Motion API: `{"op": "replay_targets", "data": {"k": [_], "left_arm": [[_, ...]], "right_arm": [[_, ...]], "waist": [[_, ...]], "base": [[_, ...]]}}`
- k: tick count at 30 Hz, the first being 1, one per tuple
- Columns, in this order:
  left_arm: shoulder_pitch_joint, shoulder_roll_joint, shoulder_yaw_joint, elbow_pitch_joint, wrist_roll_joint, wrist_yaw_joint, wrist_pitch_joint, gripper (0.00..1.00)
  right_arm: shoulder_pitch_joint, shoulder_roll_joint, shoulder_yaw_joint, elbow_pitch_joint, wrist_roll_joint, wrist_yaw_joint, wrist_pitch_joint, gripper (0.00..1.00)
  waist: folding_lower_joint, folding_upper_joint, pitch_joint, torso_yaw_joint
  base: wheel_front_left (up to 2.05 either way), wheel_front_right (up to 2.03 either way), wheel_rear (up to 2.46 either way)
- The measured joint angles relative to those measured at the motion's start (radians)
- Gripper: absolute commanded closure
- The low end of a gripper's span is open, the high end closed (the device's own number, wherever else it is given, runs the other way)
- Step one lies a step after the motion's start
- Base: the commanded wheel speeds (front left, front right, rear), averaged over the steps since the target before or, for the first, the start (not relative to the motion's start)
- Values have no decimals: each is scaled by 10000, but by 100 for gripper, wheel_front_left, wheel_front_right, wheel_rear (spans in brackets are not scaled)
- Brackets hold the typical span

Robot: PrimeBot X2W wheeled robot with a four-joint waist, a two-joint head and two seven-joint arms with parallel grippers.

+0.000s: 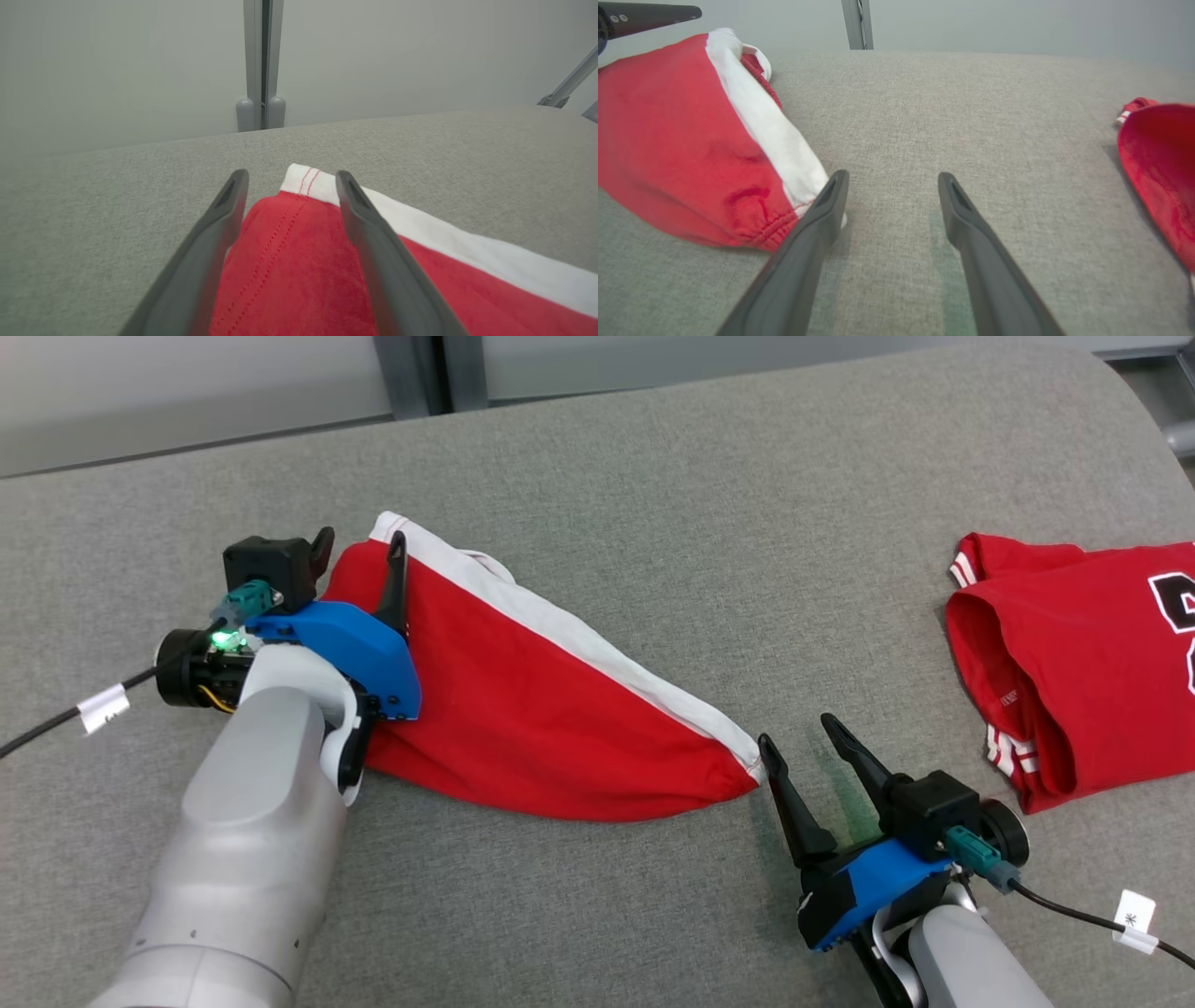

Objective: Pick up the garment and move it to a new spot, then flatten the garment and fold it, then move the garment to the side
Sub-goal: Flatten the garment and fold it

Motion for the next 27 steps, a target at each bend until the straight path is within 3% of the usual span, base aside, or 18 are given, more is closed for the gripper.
{"op": "replay_targets", "data": {"k": [8, 19, 27], "left_arm": [[-799, 90, -305, 1085, -382, -35, 282, 0], [-1694, 54, -1233, 1615, -1129, -50, 1776, 0], [-1906, 31, -1312, 2040, -1298, 61, 2696, 0]], "right_arm": [[-132, 2, 219, -79, 217, 0, 0, 0], [-204, 2, 362, -69, 228, 0, 0, 0], [-237, 4, 435, -44, 301, 0, 0, 0]], "waist": [[-1, -1, 276, -163], [-3, -1, 334, -232], [-2, -1, 371, -391]], "base": [[0, 0, 0], [0, 0, 0], [0, 0, 0]]}}
